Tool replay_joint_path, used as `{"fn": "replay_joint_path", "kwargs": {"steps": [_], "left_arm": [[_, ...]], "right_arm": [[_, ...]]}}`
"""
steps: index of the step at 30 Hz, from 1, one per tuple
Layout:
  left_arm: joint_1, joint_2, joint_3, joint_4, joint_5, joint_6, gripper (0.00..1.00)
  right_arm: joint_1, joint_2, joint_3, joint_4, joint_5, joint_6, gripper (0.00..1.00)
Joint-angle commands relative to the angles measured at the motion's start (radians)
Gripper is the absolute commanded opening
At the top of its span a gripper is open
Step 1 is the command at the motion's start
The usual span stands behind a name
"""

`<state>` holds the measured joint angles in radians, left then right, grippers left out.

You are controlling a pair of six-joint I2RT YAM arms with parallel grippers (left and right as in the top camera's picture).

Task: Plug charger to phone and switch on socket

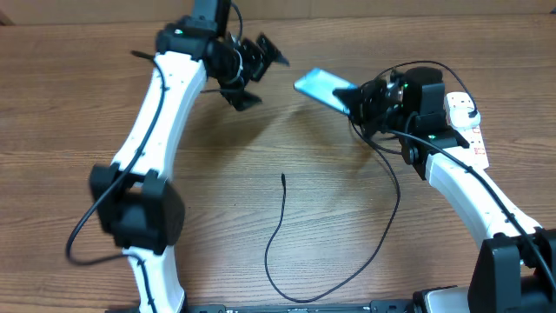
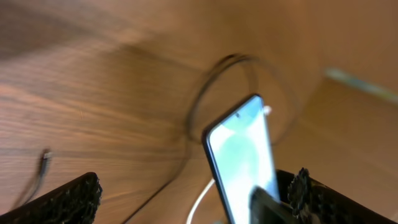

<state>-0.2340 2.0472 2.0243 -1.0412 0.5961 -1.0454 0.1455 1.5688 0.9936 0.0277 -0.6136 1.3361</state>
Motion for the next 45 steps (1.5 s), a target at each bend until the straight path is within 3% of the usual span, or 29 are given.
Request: {"fn": "replay_joint_path", "kwargs": {"steps": [1, 8, 16, 24, 45], "left_arm": [[0.002, -0.120, 0.023, 0.030, -0.095, -0.128, 1.00], [-0.024, -0.137, 0.019, 0.097, -0.160, -0.236, 1.00], [-0.063, -0.137, 0.019, 0.142, -0.203, -0.317, 1.00], [-0.081, -0.134, 0.019, 0.153, -0.275, -0.324, 1.00], [-0.119, -0.050, 0.018, 0.187, -0.257, -0.319, 1.00]], "right_arm": [[-0.002, -0.005, 0.021, 0.129, -0.024, 0.286, 0.04], [0.000, -0.005, 0.021, 0.266, -0.027, 0.599, 0.04], [0.042, -0.005, 0.021, 0.372, -0.039, 0.711, 0.04], [0.096, -0.005, 0.021, 0.377, -0.039, 0.732, 0.04], [0.111, -0.005, 0.021, 0.421, -0.084, 0.735, 0.04]]}}
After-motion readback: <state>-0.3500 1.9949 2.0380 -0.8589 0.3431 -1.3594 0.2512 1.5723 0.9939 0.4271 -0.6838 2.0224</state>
